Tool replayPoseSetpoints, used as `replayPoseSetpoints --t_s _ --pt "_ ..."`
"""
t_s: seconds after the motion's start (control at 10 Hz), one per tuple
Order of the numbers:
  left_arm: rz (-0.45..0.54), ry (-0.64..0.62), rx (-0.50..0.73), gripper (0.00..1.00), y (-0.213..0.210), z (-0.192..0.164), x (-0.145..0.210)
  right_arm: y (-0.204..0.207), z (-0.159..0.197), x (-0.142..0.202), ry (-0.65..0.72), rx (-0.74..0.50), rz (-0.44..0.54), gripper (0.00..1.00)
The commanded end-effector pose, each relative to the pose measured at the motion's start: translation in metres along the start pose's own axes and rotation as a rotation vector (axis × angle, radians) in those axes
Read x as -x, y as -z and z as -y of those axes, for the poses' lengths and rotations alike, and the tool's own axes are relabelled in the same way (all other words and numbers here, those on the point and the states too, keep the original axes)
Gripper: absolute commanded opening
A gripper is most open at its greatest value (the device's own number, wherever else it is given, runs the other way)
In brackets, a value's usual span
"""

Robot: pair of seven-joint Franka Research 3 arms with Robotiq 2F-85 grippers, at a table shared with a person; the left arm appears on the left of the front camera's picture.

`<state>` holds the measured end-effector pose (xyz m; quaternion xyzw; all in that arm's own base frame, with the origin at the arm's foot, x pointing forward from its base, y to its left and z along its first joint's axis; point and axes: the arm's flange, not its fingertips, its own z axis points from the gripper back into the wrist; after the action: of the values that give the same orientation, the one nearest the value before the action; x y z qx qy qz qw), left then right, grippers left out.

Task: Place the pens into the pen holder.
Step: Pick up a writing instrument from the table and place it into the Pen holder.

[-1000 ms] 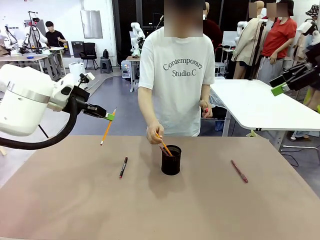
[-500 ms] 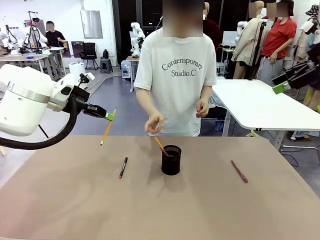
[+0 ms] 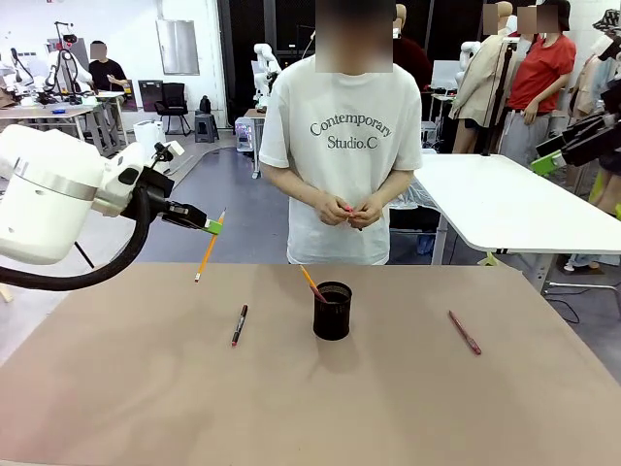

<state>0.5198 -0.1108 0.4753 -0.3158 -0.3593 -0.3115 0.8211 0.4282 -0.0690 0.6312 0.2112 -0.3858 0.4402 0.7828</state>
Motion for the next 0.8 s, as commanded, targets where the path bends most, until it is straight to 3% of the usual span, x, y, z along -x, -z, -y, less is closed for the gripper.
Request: replayPoseSetpoints --t_s 0.0,0.7 --pt "0.002 -0.007 -0.005 0.0 0.0001 0.0001 -0.0025 0.0003 0.0005 -0.0001 0.0 -0.001 -0.001 1.0" --pt "0.002 -0.007 -0.005 0.0 0.0001 0.0001 -0.0025 0.0003 0.0005 -0.0001 0.0 -0.001 -0.001 1.0"
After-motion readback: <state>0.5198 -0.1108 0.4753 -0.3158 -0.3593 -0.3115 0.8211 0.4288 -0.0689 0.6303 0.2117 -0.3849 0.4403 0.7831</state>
